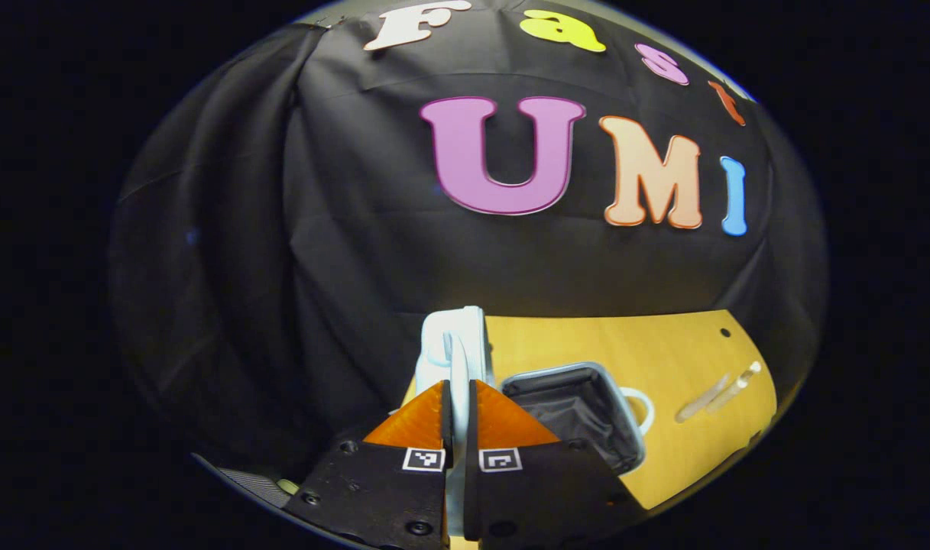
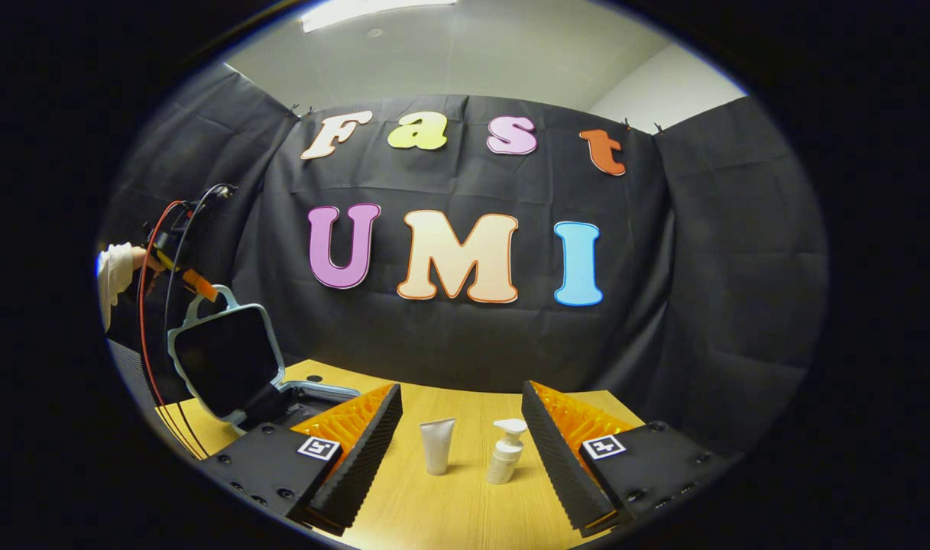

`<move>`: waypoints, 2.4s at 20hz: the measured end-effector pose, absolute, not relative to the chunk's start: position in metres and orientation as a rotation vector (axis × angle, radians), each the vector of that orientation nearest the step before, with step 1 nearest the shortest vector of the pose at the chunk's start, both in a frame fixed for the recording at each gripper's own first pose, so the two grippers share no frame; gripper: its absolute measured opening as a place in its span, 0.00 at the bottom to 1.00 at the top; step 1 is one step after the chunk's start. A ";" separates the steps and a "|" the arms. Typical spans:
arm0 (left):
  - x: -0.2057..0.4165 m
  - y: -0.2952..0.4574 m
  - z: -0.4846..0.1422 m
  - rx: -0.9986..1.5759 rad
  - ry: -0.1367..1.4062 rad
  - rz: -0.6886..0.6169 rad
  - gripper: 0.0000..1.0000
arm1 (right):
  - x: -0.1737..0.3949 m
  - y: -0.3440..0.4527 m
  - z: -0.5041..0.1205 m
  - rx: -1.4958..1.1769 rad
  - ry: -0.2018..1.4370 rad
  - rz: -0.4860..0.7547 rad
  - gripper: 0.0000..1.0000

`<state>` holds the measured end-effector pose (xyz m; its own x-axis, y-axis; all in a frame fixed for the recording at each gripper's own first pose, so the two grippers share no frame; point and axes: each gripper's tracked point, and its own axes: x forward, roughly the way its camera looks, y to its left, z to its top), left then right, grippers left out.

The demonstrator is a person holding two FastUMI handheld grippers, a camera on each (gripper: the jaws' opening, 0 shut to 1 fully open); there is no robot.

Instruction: First open the suitcase, pack the skin care products into it, and then close the suitcase.

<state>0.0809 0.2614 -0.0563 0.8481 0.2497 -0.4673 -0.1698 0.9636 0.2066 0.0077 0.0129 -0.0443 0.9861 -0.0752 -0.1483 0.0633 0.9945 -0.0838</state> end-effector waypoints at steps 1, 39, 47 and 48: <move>0.070 0.277 -0.062 0.164 0.515 0.252 0.01 | 0.009 0.017 -0.047 -0.072 0.158 -0.063 1.00; -0.057 0.252 -0.170 0.084 0.325 0.388 0.94 | 0.009 -0.005 -0.097 -0.093 0.268 -0.052 0.99; 0.051 0.011 -0.165 0.090 0.269 -0.143 0.96 | 0.014 -0.038 -0.135 -0.093 0.334 -0.058 0.99; 0.061 -0.016 -0.171 0.076 0.271 -0.196 0.94 | 0.017 -0.041 -0.142 -0.092 0.344 -0.056 0.99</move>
<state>0.0614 -0.0159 -0.1709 0.9447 -0.1817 -0.2729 0.2021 0.9782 0.0481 0.0169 -0.0414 -0.1417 0.9398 -0.0708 -0.3344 0.0394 0.9942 -0.0996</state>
